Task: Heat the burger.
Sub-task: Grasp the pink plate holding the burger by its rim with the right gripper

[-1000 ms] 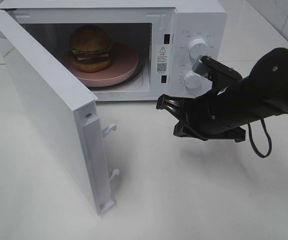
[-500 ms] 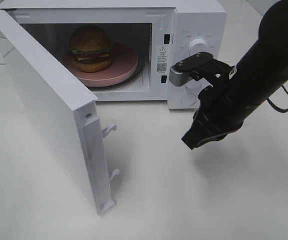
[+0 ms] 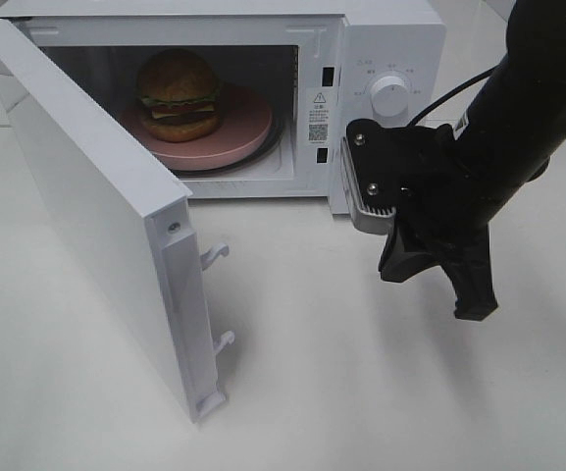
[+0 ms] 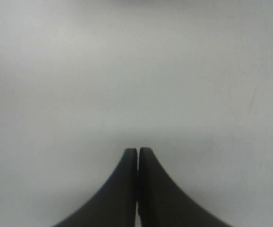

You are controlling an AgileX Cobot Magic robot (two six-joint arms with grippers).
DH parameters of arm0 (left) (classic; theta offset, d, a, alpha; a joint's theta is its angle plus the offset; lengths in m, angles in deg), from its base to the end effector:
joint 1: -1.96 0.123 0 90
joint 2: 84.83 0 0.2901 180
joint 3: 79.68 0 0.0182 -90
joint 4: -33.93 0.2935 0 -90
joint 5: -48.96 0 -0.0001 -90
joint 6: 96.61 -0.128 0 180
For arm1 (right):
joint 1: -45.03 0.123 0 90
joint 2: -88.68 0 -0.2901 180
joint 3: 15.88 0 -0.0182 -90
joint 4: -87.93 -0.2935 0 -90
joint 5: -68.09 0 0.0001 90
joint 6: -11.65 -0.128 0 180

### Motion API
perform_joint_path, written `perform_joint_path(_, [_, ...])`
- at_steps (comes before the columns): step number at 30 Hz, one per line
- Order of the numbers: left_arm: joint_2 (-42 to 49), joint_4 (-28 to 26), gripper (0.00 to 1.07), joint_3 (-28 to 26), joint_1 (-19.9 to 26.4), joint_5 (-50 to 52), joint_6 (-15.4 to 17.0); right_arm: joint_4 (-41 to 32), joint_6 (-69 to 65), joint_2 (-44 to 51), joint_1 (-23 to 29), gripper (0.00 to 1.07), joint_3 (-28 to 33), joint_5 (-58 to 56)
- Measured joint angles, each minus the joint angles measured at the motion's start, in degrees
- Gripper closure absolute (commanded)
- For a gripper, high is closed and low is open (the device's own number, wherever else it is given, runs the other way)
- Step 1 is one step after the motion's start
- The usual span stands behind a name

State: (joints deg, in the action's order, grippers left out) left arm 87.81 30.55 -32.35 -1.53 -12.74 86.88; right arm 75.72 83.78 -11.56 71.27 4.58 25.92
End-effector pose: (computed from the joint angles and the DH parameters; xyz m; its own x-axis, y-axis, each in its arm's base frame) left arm 0.0553 -0.0100 0.2878 -0.4508 -0.0613 -0.8905 0.0675 0.9924 -0.1025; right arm 0.3075 0.1719 0.1536 0.0372 -0.9652 -0.2590 -0.9773 0.0189 -0.2108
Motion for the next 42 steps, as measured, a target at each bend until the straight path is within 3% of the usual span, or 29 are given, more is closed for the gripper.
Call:
perform_joint_path(11, [0.0, 0.0, 0.07, 0.0, 0.0, 0.0, 0.0, 6.8, 7.7, 0.0, 0.4, 1.0, 0.0, 0.8])
perform_joint_path(17, [0.0, 0.0, 0.07, 0.0, 0.0, 0.0, 0.0, 10.2, 8.1, 0.0, 2.9, 0.85, 0.0, 4.1])
perform_joint_path(19, [0.0, 0.0, 0.07, 0.0, 0.0, 0.0, 0.0, 11.3, 8.1, 0.0, 4.5, 0.65, 0.0, 7.0])
perform_joint_path(21, [0.0, 0.0, 0.07, 0.0, 0.0, 0.0, 0.0, 11.6, 8.1, 0.0, 4.9, 0.6, 0.0, 7.9])
perform_joint_path(22, [0.0, 0.0, 0.07, 0.0, 0.0, 0.0, 0.0, 12.2, 8.1, 0.0, 5.4, 0.48, -0.1, 9.5])
perform_joint_path(25, [0.0, 0.0, 0.07, 0.0, 0.0, 0.0, 0.0, 12.2, 8.1, 0.0, 5.6, 0.42, -0.2, 10.1])
perform_joint_path(27, [0.0, 0.0, 0.07, 0.0, 0.0, 0.0, 0.0, 12.2, 6.9, 0.0, 5.7, 0.21, -2.1, 10.9])
perform_joint_path(30, [0.0, 0.0, 0.07, 0.0, 0.0, 0.0, 0.0, 12.7, 5.4, 0.0, 5.7, 0.15, -3.9, 11.2])
perform_joint_path(42, [0.0, 0.0, 0.07, 0.0, 0.0, 0.0, 0.0, 16.5, 0.3, -5.2, 8.3, 0.17, -10.9, 13.2])
